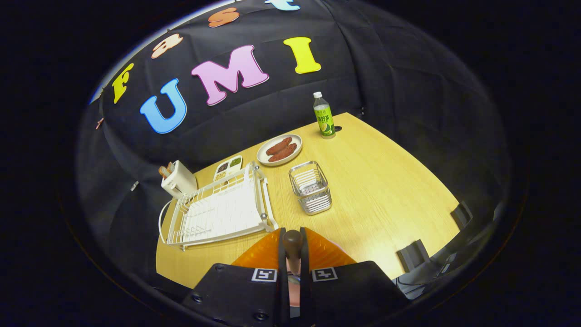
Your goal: Take the plate from the dish rack, then take the spoon from the basket and place it into the plate.
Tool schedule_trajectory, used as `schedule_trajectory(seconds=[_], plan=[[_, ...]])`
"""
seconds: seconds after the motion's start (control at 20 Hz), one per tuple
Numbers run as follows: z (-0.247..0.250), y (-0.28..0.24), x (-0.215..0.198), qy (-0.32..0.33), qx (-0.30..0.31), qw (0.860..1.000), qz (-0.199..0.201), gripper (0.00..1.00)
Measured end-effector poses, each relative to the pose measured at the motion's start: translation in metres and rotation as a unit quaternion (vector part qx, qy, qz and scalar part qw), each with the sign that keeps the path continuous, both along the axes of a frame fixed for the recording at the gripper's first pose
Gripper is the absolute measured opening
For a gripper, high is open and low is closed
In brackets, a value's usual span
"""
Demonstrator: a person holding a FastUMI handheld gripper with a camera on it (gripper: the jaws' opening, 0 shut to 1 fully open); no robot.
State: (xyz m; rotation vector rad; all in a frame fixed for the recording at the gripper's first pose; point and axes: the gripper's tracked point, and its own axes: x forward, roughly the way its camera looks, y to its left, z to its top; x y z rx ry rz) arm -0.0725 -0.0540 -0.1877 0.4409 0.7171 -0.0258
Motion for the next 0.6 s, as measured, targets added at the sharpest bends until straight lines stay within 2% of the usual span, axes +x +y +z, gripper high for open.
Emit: schedule_trajectory(seconds=[0.4, 0.6], plan=[[-0.056, 0.036, -0.013, 0.07, 0.026, 0.997, 0.001, 0.13], [-0.061, 0.038, -0.003, 0.07, 0.015, 0.997, 0.005, 0.14]])
